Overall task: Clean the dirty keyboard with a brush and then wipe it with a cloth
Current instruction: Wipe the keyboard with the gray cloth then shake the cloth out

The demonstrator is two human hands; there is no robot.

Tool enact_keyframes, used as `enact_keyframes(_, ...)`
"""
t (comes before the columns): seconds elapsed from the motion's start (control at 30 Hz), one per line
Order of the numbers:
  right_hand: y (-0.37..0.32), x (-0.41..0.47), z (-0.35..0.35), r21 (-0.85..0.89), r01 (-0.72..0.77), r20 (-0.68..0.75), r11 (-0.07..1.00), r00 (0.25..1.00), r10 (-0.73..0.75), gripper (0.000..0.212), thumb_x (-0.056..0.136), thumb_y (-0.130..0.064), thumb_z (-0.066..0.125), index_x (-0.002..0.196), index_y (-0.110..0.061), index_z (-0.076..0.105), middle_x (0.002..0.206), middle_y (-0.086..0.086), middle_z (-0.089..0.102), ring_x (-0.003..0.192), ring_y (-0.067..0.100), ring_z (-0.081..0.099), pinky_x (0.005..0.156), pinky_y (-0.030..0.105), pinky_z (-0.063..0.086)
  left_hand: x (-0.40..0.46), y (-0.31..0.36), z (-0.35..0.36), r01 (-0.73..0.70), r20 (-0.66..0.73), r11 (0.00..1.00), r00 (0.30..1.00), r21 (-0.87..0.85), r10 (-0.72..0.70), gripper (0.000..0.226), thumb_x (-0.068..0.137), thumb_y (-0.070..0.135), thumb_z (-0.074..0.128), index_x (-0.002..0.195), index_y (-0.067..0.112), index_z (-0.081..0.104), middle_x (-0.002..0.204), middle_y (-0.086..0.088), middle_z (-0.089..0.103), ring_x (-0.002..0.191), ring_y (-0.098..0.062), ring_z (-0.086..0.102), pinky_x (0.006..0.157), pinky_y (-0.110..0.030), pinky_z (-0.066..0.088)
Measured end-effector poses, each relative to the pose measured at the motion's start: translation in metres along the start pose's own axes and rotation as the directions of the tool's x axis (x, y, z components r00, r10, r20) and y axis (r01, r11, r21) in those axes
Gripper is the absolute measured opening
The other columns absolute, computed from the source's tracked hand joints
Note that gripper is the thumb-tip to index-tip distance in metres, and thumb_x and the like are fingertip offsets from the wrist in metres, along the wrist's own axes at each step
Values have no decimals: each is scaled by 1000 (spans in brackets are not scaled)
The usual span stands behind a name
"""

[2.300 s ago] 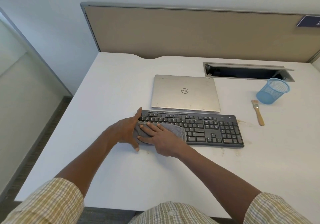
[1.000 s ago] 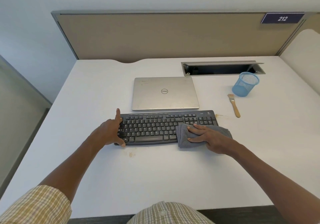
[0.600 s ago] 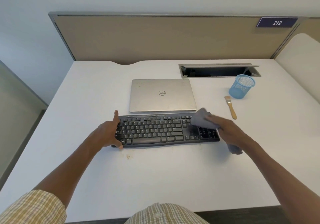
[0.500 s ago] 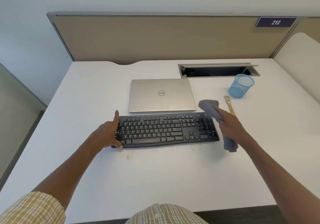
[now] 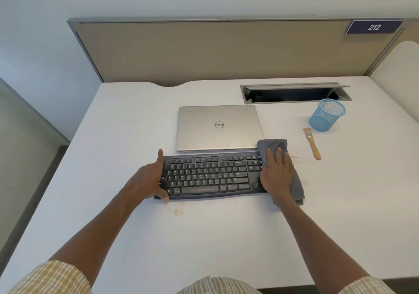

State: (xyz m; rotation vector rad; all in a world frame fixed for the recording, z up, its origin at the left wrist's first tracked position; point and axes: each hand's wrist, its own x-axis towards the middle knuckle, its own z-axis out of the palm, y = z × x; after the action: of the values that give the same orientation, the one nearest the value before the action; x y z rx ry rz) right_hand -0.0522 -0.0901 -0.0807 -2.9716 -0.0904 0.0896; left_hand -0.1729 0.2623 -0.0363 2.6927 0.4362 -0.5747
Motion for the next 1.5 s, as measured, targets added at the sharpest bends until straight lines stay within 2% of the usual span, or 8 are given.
enact_keyframes(0.4, -92, -21, 13, 97, -52, 7, 994, 999, 51, 66, 96, -25, 46, 155, -16, 18, 164, 12, 12, 151, 35, 2, 120, 55, 11, -4, -3, 1, -14, -5, 996, 1000, -90, 14, 155, 60, 30, 99, 158, 22, -21, 136, -12, 60, 125, -34, 56, 92, -34, 44)
enact_keyframes(0.53, -130, -36, 20, 117, 51, -1, 992, 999, -51, 65, 95, -24, 47, 154, -16, 23, 163, 13, 16, 151, 35, 5, 120, 55, 13, -5, -4, 1, -23, -7, 993, 1000, -112, 22, 155, 61, 31, 99, 158, 21, -22, 137, -11, 60, 125, -34, 56, 93, -34, 44)
enact_keyframes(0.7, -168, -49, 30, 133, 183, 41, 974, 981, -190, 69, 94, -23, 48, 155, -19, 18, 164, 9, 8, 151, 32, -2, 121, 54, 7, -8, -5, 1, -44, -9, 989, 999, -144, 43, 153, 63, 28, 98, 159, 19, -21, 136, -12, 60, 125, -33, 56, 92, -31, 43)
enact_keyframes(0.9, -203, -55, 26, 177, 351, 99, 919, 923, -372, 67, 95, -20, 47, 155, -18, 18, 165, 8, 8, 152, 30, -4, 121, 52, 3, -8, -9, 3, -62, -24, 984, 998, -168, 59, 153, 63, 30, 97, 159, 16, -20, 135, -9, 61, 121, -30, 58, 87, -26, 41)
enact_keyframes(1.03, -221, -55, 31, 212, 434, 106, 876, 881, -462, 64, 95, -20, 46, 155, -19, 21, 164, 7, 13, 152, 29, 0, 121, 52, 5, -7, -13, 5, -76, -36, 978, 997, -195, 70, 154, 62, 30, 98, 159, 17, -21, 136, -6, 63, 124, -29, 58, 91, -28, 43)
enact_keyframes(1.23, -248, -53, 40, 231, 521, 154, 822, 815, -559, 67, 93, -21, 50, 154, -21, 23, 164, 3, 13, 152, 26, -2, 120, 52, 4, -7, -17, 7, -106, -66, 961, 994, -257, 92, 154, 59, 19, 97, 158, 24, -20, 118, 0, 72, 106, -26, 67, 81, -26, 45)
enact_keyframes(1.4, -245, -51, 39, 213, 567, 135, 795, 789, -599, 64, 94, -20, 48, 154, -19, 26, 163, 2, 16, 152, 25, 0, 120, 52, 6, -5, -19, 9, -108, -71, 962, 993, -252, 93, 156, 58, 20, 97, 157, 27, -23, 120, -2, 71, 106, -27, 67, 83, -30, 49)
enact_keyframes(1.5, -239, -49, 38, 203, 606, 123, 769, 764, -634, 58, 95, -19, 46, 151, -21, 31, 161, 0, 21, 152, 25, 4, 119, 53, 11, -6, -20, 9, -116, -87, 958, 992, -263, 96, 157, 53, 19, 98, 156, 35, -19, 123, -1, 69, 106, -27, 67, 89, -39, 54)
